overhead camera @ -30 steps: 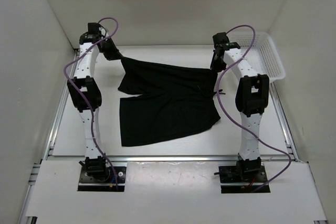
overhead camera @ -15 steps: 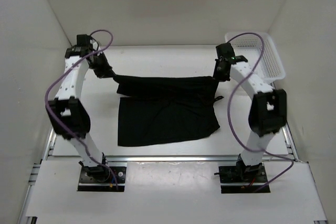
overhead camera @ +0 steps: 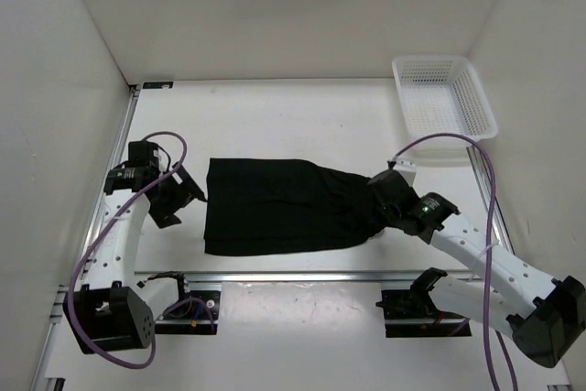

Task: Fold and stack the shorts
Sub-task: Fold the shorts

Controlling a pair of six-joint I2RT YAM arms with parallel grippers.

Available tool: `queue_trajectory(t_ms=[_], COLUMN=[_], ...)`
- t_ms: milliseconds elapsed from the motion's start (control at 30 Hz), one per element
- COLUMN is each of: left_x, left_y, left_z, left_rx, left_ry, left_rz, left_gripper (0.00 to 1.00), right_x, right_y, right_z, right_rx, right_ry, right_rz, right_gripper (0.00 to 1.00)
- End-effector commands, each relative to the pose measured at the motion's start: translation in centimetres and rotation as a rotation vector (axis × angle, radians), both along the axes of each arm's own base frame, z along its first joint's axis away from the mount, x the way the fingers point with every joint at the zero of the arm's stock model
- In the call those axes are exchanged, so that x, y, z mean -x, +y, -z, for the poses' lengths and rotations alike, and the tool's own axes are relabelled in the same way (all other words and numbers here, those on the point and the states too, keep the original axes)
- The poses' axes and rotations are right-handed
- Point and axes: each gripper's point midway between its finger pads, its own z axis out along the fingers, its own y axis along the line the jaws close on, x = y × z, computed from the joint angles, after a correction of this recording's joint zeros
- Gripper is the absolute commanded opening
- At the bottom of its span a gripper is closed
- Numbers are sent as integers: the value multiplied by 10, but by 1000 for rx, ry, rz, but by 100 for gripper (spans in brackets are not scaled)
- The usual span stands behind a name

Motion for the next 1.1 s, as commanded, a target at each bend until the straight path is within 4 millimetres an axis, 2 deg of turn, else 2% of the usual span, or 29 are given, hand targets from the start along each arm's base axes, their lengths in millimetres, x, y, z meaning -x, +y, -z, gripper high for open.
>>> queue_trajectory(t_ms=[0,33,67,100,133,167,200,233,267,333,400,467,533,567,633,933,1000,1067], left_x=[-34,-43,-50,-56,-60,-64,-65,-67,-71,-73,-86,-90,-103,-105,-112,-111,-110,-114], left_y=[7,4,6,8,6,3,1,3,-5,-10,-18,-20,-21,-19,-19,-11,-11,-11], left_z=[-10,-14,-12,-1,6,10,25,32,38,56,62,79,84,92,93,118,120,118], left_rx=[-25,-42,-68,-76,-75,-79,-76,-87,-91,-96,-114,-144,-183,-192,-214,-264,-265,-264], left_ry=[-68,-86,-84,-44,-26,-17,44,63,67,121,110,169,166,192,189,265,274,265], left_rz=[-19,2,2,-1,9,31,43,39,78,91,120,128,126,117,119,124,125,124], left_gripper=[77,65,49,36,16,11,11,11,13,27,42,44,44,44,44,42,38,28], right_x=[8,6,7,4,4,5,6,4,1,1,-2,-7,-10,-10,-13,-14,-14,-14], right_y=[-16,-16,-17,-18,-12,-11,-7,-6,-2,1,0,-6,-13,-15,-16,-19,-19,-19], right_z=[5,7,8,9,13,17,18,23,22,26,27,25,25,25,22,20,20,20], right_rx=[-1,19,33,40,43,43,35,25,1,-35,-39,-40,-33,-25,-32,-41,-41,-41], right_ry=[15,26,40,48,83,109,128,150,149,193,203,201,200,201,198,194,194,194], right_rz=[160,176,176,186,175,178,170,179,168,163,156,163,177,173,173,180,180,180], right_gripper=[45,41,20,9,1,1,1,1,1,1,1,1,1,1,1,1,1,1])
